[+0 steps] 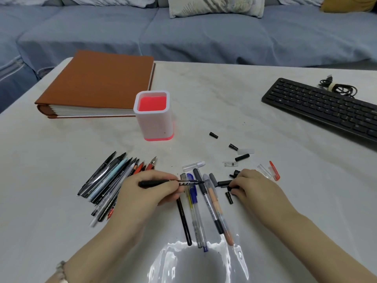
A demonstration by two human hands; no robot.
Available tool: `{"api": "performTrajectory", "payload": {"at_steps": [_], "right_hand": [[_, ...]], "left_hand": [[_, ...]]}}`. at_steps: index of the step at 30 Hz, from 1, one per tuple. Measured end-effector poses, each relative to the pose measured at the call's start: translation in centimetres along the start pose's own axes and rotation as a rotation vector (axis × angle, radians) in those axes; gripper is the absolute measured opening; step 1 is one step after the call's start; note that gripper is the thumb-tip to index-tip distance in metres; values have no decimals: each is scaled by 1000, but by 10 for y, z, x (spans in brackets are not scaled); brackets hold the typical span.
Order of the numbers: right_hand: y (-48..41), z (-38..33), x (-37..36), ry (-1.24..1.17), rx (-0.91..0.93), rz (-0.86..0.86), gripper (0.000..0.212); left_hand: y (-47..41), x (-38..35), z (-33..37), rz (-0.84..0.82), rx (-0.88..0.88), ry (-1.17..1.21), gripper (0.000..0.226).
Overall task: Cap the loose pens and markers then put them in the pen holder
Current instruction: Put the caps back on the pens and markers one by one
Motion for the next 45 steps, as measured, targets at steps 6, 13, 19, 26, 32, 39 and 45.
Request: {"api": "performTrajectory", "payload": {"at_steps": [6,13,19,26,32,39,45], "right_hand": [[5,-1,-1,-13,-9,-15,23],[6,4,-3,-68,-55,10,23],[6,0,-2,-95,-20,63,17],[7,-3,3,-123,33,115,16],[17,5,34,-799,-65,78,27],[24,1,47,-979,-68,-1,24],[28,-14,57,-904,5,-34,28]], "left_hand": [[4,10,0,14,20,-96,17],[4,20,1,42,-18,-234,16],[8,13,-7,-51,56,-260,29],[10,4,-11,-80,39,-228,18],[11,-1,-1,-83,-47,-191,13],[13,-10,11,-135,-87,-138,22],[14,-14,16,-190,-120,-184,26]]}}
Point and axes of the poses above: each hand's wrist, its own y-axis away from the middle knuckle, its own x-axis out of the back of the hand, z = x × y, the point moved 9 cm from there along -y, towards the middle knuckle, and after that the axes turned 13 degrees about -x, right-handed, at the moved point
